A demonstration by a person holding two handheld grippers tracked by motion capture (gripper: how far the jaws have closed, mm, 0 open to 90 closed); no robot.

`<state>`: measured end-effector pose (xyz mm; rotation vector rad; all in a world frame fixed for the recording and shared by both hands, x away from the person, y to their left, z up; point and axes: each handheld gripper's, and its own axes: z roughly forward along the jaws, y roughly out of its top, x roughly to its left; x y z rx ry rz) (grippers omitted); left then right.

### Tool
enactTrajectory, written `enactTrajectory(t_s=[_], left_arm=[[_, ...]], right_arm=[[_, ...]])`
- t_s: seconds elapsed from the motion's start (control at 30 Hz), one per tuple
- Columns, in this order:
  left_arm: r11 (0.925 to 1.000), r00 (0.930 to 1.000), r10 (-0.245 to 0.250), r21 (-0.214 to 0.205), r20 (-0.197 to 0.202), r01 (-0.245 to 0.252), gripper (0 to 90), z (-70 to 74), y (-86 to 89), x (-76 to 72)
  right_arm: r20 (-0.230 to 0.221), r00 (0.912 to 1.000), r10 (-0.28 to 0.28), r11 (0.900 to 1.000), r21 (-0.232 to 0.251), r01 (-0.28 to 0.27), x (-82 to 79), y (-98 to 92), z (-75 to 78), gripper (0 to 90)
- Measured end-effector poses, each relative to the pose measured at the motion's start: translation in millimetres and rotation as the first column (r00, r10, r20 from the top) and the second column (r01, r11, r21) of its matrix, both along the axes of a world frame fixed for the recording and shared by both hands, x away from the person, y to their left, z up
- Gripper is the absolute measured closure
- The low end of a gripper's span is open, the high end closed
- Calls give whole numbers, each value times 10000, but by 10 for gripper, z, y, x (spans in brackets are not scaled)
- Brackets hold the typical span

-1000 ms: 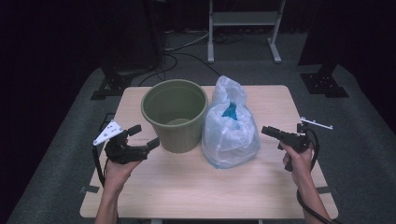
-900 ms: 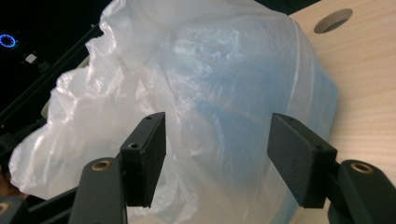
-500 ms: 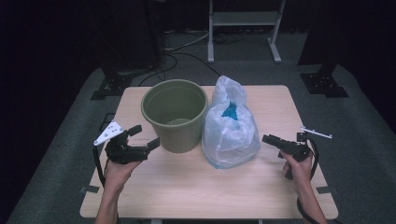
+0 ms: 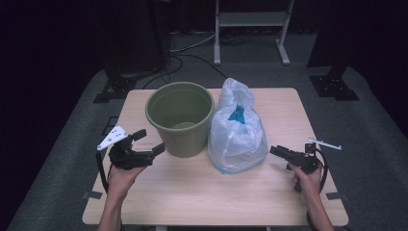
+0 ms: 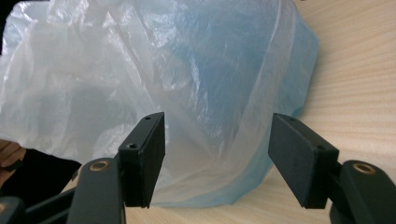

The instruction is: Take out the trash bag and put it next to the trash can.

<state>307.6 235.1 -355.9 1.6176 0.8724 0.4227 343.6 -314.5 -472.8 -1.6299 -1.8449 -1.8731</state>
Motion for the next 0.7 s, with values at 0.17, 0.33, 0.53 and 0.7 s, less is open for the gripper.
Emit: enactTrajectory(t_s=[0.17,0.33,0.53,0.7], left_arm=[[10000,10000,-11,-5,-21,11,15,-4,-4,-1],[10000,9999,-91,-3,-74,91,15,-13,-23,3],[9999,9999,-116,-23,-59,115,15,-8,-18,-2],[9999,9999,-137,-44,-66,137,15,-8,-18,-2]], right_arm=[[68,10000,-30,10000,30,30,-50,-8,-14,354],[265,9996,-36,9998,-193,41,-154,-17,-7,354],[381,9992,-105,9999,-59,108,-244,-48,-19,351],[513,9985,-196,9997,-99,201,-326,-59,-45,348]])
